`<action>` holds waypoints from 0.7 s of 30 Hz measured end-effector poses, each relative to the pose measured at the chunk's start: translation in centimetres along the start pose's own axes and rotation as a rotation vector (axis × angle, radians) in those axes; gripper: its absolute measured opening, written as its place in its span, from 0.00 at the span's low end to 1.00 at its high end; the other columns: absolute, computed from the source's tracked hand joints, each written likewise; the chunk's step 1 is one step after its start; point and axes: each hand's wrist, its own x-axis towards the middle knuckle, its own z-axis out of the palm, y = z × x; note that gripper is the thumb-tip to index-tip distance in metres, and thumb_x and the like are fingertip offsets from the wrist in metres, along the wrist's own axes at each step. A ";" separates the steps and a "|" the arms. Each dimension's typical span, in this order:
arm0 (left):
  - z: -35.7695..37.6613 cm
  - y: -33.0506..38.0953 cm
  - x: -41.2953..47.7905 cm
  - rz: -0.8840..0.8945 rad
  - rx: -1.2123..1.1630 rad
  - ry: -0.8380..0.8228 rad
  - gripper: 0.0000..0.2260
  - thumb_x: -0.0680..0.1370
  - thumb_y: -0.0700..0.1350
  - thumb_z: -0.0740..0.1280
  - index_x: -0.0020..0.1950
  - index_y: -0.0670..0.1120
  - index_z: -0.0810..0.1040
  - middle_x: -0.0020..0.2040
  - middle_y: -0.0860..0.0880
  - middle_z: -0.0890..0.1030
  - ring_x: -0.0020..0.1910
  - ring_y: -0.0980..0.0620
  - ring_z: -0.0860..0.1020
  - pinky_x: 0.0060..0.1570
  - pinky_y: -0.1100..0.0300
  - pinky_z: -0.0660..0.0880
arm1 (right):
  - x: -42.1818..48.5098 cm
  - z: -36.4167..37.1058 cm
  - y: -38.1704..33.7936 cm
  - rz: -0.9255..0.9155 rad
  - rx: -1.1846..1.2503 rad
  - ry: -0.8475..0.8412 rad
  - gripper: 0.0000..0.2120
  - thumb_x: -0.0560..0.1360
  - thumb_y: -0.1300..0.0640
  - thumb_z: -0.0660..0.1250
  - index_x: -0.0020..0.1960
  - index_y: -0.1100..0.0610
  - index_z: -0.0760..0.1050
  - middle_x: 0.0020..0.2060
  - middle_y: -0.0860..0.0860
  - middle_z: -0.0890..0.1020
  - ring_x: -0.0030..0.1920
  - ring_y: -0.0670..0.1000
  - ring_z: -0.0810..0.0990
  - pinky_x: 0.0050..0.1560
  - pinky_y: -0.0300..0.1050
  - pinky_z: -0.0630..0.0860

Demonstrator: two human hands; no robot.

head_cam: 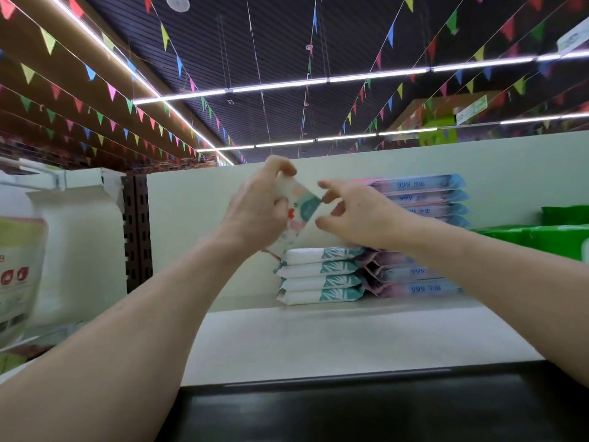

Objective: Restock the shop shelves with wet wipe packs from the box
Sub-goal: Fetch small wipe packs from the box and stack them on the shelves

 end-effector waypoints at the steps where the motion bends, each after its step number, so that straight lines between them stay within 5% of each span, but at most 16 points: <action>1: 0.2 0.4 -0.1 0.023 -0.056 -0.027 0.20 0.79 0.34 0.62 0.66 0.53 0.67 0.50 0.49 0.76 0.48 0.46 0.80 0.42 0.47 0.81 | 0.1 -0.2 -0.1 0.031 0.122 0.011 0.34 0.76 0.52 0.68 0.77 0.53 0.56 0.63 0.48 0.73 0.57 0.49 0.75 0.57 0.49 0.76; 3: 0.4 0.8 -0.3 0.064 -0.109 -0.077 0.27 0.78 0.33 0.63 0.72 0.54 0.62 0.48 0.48 0.77 0.47 0.49 0.80 0.44 0.51 0.81 | 0.1 -0.2 -0.1 0.071 0.216 -0.007 0.35 0.75 0.51 0.69 0.76 0.50 0.57 0.60 0.46 0.74 0.55 0.48 0.76 0.51 0.45 0.77; 6: 0.4 1.1 -0.2 0.078 -0.150 -0.112 0.33 0.78 0.33 0.64 0.78 0.53 0.55 0.47 0.48 0.78 0.45 0.52 0.79 0.46 0.56 0.80 | 0.2 0.0 0.4 0.032 0.243 0.009 0.18 0.77 0.51 0.66 0.66 0.51 0.72 0.51 0.46 0.80 0.48 0.47 0.79 0.46 0.44 0.78; 9: 0.4 0.8 -0.3 0.036 -0.102 -0.135 0.29 0.78 0.36 0.65 0.77 0.49 0.59 0.47 0.50 0.79 0.44 0.55 0.80 0.42 0.62 0.80 | 0.1 0.0 0.7 0.061 0.302 0.024 0.09 0.78 0.53 0.66 0.55 0.56 0.78 0.42 0.49 0.82 0.41 0.48 0.81 0.41 0.43 0.80; 12: 0.0 -0.1 -0.1 -0.072 -0.018 -0.114 0.23 0.77 0.42 0.69 0.72 0.46 0.69 0.51 0.49 0.78 0.43 0.57 0.78 0.37 0.67 0.77 | 0.2 -0.1 0.9 0.119 0.320 0.061 0.08 0.77 0.54 0.67 0.52 0.58 0.77 0.41 0.53 0.83 0.39 0.49 0.81 0.47 0.48 0.81; 21: -0.2 -1.5 0.6 -0.446 -0.249 -0.053 0.14 0.76 0.39 0.70 0.60 0.47 0.73 0.51 0.45 0.78 0.46 0.51 0.79 0.47 0.53 0.80 | 0.5 -0.8 1.2 0.229 0.427 0.089 0.07 0.77 0.54 0.68 0.48 0.57 0.74 0.41 0.55 0.84 0.43 0.53 0.84 0.48 0.47 0.81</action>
